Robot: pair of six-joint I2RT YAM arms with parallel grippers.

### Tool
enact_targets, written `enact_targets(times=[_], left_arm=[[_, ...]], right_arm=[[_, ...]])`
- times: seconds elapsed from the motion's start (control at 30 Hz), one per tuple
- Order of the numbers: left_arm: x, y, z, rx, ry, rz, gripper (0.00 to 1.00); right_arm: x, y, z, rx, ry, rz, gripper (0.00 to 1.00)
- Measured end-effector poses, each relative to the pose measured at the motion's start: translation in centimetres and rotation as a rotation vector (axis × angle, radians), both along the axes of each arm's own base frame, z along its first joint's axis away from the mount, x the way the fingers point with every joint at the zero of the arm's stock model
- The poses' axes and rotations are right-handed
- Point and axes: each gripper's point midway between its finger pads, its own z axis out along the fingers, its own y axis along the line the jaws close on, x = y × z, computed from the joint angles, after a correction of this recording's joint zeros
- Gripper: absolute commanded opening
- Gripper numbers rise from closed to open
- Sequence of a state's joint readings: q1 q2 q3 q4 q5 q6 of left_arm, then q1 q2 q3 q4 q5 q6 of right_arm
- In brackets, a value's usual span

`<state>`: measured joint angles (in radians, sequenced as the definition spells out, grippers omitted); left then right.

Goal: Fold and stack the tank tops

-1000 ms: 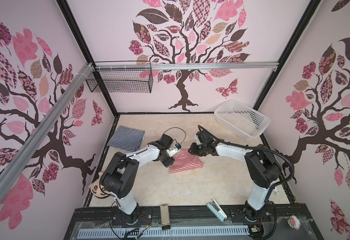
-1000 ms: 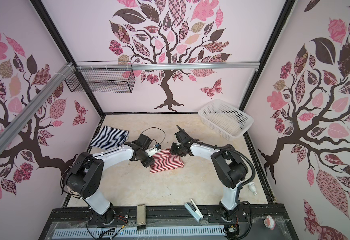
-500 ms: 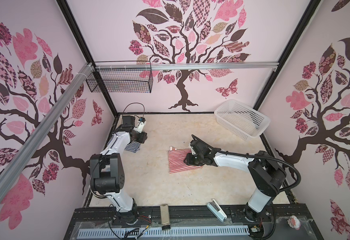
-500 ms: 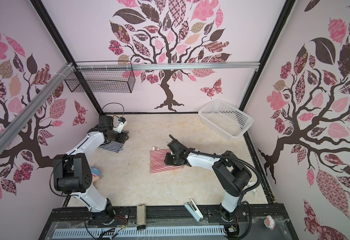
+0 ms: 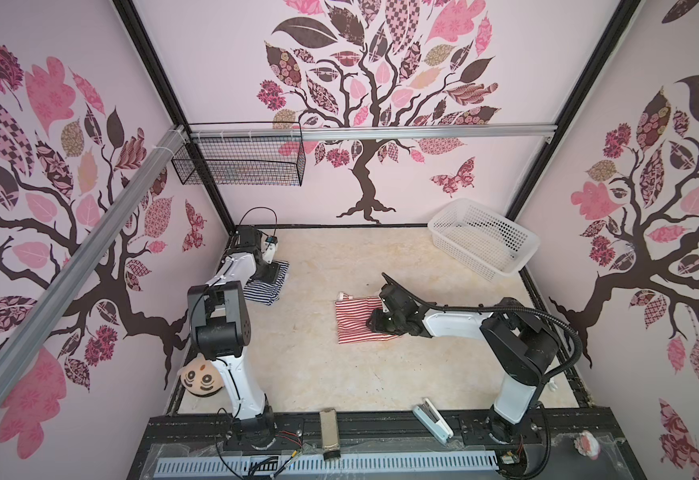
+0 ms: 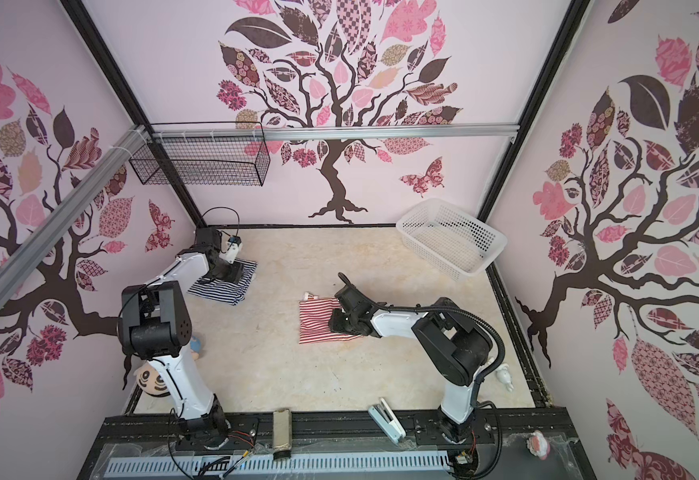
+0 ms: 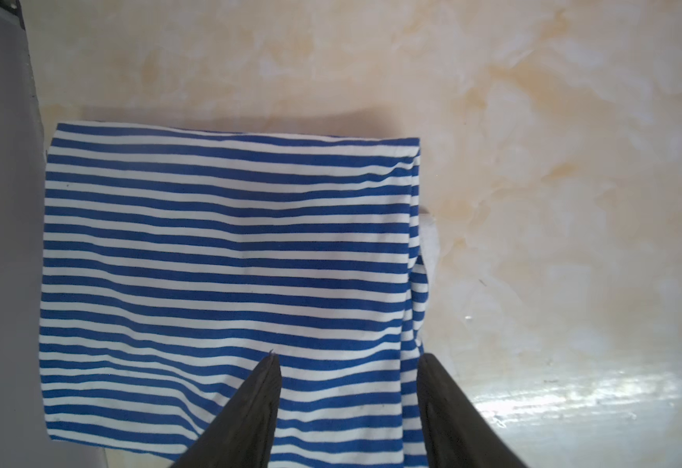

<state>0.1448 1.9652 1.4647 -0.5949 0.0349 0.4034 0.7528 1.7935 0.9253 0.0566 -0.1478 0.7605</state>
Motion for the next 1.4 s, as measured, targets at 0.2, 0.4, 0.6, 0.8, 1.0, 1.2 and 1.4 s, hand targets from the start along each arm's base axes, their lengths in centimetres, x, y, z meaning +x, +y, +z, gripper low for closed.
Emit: enact_targets(times=[0.2, 0.4, 0.6, 0.8, 1.0, 1.2, 1.4], left_arm=[[-0.3, -0.2, -3.3, -0.019, 0.12, -0.019, 0.55], [-2.5, -2.3, -4.8, -0.086, 0.222, -0.07, 0.55], [-5.4, -9.0, -4.9, -0.216, 0.3, -0.211, 0.57], [-11.3, -19.5, -4.4, -0.36, 0.439, -0.399, 0.6], [-15.7, -26.4, -4.0, -0.392, 0.546, -0.504, 0.61], [-16.7, -30.3, -4.0, -0.399, 0.582, -0.528, 0.62], [-15.2, -32.9, -4.0, -0.407, 0.536, -0.516, 0.63]], right_arm=[[-1.0, -1.9, 0.1, -0.03, -0.006, -0.023, 0.4], [-2.2, -4.4, 0.0, -0.082, 0.002, -0.056, 0.41], [-3.2, -7.9, -0.1, -0.102, 0.013, -0.109, 0.41], [-4.2, -11.7, -0.3, -0.1, 0.012, -0.184, 0.41], [-5.7, -13.6, -0.3, -0.112, 0.011, -0.226, 0.42], [-6.9, -15.4, -0.4, -0.109, 0.017, -0.265, 0.42], [-7.7, -16.1, -0.3, -0.1, 0.021, -0.278, 0.43]])
